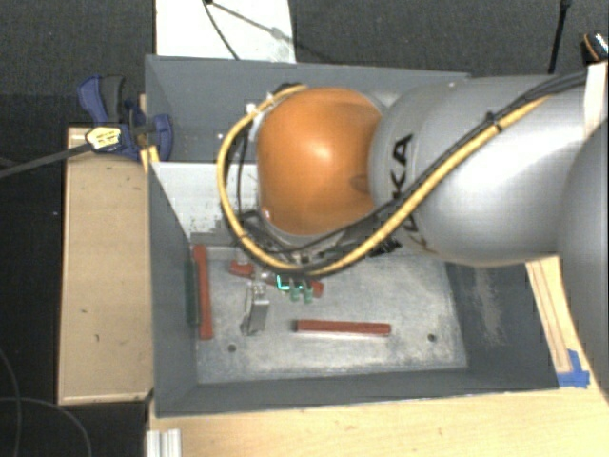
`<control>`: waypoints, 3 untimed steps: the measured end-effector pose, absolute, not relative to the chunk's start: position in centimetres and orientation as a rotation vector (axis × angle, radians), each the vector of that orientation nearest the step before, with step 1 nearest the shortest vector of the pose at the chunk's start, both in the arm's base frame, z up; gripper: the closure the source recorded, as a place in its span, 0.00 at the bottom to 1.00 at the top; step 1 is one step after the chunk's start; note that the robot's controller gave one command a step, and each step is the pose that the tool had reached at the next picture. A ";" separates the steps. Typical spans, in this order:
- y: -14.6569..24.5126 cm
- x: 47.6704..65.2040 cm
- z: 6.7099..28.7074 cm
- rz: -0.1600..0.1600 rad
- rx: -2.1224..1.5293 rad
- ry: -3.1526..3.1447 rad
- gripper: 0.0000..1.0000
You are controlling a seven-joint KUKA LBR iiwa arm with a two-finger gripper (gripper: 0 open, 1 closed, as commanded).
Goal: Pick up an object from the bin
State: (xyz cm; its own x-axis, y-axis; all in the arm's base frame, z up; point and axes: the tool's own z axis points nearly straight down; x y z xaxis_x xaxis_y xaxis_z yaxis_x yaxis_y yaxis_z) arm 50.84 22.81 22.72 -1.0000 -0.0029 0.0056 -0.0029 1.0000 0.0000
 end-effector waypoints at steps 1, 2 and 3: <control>16.9 53.6 8.1 0.002 0.328 -3.119 0.00; 5.9 48.7 7.2 0.001 0.789 -3.052 0.00; 6.1 48.5 7.0 -0.002 0.782 -3.046 1.00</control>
Offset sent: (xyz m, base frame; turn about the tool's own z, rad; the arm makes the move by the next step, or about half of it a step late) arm 0.0279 -0.0575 -0.1426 -0.2095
